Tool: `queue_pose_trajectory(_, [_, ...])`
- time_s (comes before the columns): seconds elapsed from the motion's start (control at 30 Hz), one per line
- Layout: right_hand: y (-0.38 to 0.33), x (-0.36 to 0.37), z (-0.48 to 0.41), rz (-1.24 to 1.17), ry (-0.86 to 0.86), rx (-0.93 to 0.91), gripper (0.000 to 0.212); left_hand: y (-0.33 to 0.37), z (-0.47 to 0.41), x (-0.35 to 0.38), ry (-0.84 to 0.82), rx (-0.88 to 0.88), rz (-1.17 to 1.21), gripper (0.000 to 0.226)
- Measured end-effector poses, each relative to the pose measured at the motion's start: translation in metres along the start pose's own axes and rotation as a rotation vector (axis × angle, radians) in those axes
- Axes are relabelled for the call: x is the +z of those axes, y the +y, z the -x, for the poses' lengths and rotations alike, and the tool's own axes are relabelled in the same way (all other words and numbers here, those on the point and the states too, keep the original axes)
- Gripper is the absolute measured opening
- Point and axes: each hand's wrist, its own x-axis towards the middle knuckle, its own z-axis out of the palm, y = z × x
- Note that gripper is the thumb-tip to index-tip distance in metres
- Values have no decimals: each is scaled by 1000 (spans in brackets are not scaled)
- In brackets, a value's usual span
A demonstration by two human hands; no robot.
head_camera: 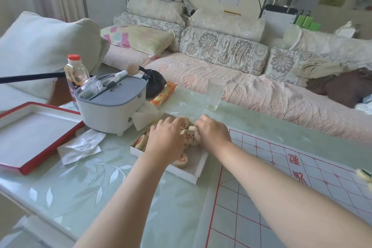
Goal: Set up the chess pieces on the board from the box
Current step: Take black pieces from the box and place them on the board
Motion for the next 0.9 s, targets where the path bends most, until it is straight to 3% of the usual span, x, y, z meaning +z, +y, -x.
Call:
queue_pose_trajectory(0.13, [2,-11,15,-340,181,-119,21,5,-2,-1,35,-74,246,45])
queue_pose_trajectory(0.27, [-3,-24,29,-488,261,-276,30,6,-4,-8,10,-177,519,55])
queue_pose_trajectory(0.5, [-5,-34,33,-656,288,-240,28,7,1,-14,3,-274,817,45])
queue_pose_trajectory(0.63, [-14,-37,27,-635,129,-114,43,-1,2,-15,37,-257,733,39])
queue_pose_trajectory(0.77, [-6,-37,15,-293,-177,34,55,-12,-4,-14,60,-235,535,38])
queue_pose_trajectory(0.9, [-2,-29,5,-85,-425,8,63,-16,-7,-12,-8,-212,483,42])
